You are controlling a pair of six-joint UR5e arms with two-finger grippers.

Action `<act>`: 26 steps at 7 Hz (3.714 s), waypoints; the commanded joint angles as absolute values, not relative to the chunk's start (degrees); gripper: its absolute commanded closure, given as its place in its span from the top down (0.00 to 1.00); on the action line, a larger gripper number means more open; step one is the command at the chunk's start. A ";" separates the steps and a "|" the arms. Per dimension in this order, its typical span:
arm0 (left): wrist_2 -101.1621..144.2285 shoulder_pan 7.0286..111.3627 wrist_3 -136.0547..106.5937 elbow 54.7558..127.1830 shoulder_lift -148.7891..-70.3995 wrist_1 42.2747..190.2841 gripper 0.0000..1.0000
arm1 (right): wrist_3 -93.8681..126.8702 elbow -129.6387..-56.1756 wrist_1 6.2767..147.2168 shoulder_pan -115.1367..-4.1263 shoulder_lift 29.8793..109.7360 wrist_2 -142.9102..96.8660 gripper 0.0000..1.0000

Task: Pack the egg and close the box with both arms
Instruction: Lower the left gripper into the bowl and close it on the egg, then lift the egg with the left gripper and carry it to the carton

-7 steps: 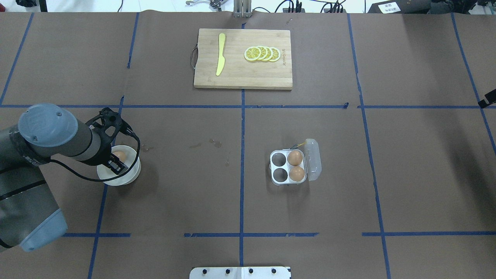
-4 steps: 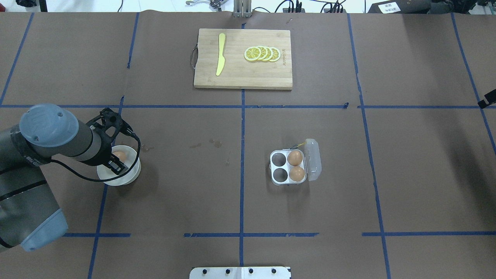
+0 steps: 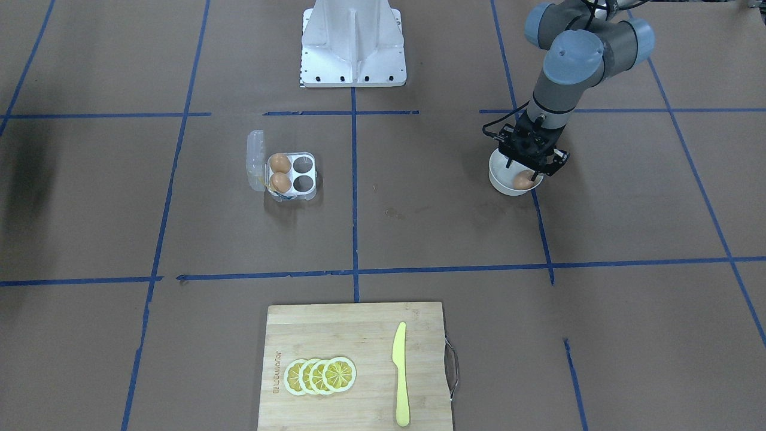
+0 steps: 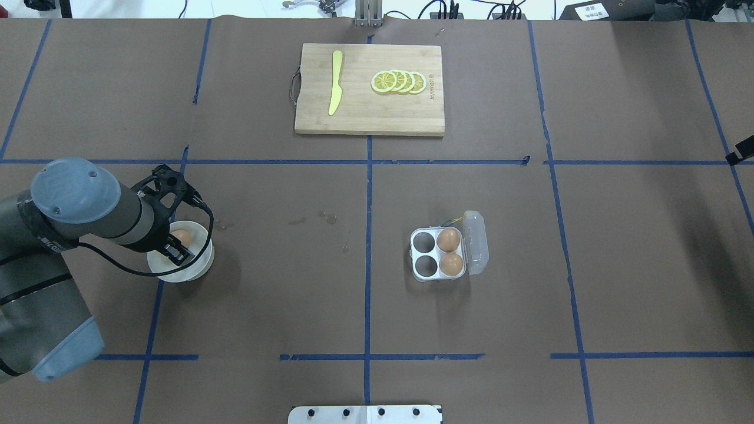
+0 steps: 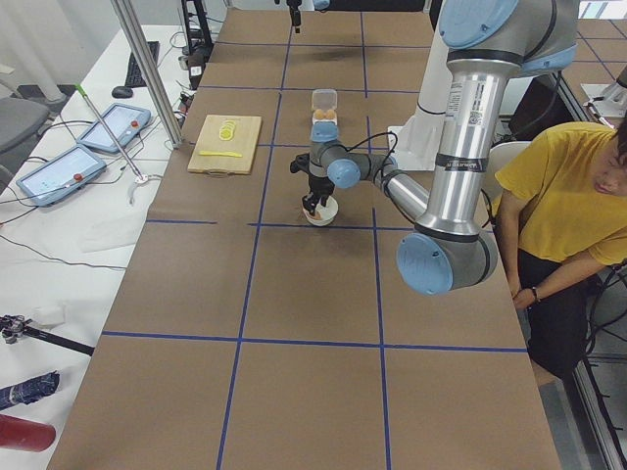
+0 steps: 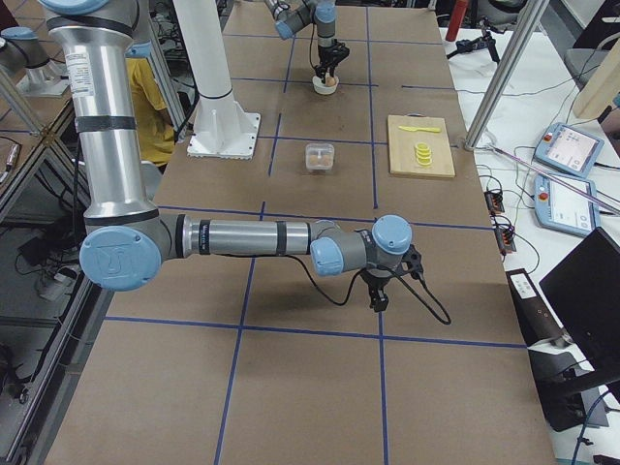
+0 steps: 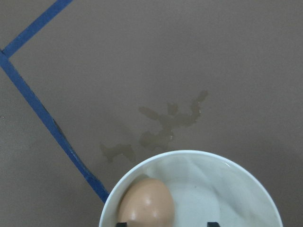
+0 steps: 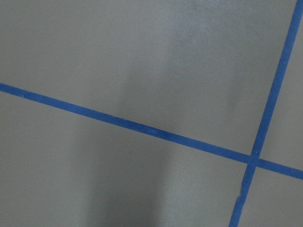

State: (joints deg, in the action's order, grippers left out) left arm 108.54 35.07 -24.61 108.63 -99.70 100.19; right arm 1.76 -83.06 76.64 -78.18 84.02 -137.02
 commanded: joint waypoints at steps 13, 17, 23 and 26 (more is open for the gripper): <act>108.54 34.98 -24.61 106.61 -100.81 100.20 0.00 | 1.76 -83.14 76.64 -77.96 84.02 -137.11 1.00; 108.72 39.62 -24.52 113.91 -108.40 86.27 0.00 | 1.76 -83.58 76.55 -77.96 84.02 -137.11 1.00; 109.25 31.94 -31.82 98.99 -126.44 101.51 0.00 | 2.02 -83.23 72.25 -77.96 84.38 -137.11 1.00; 109.25 28.67 -33.47 88.72 -138.91 101.87 0.00 | 3.16 -83.41 72.07 -77.96 84.38 -137.20 1.00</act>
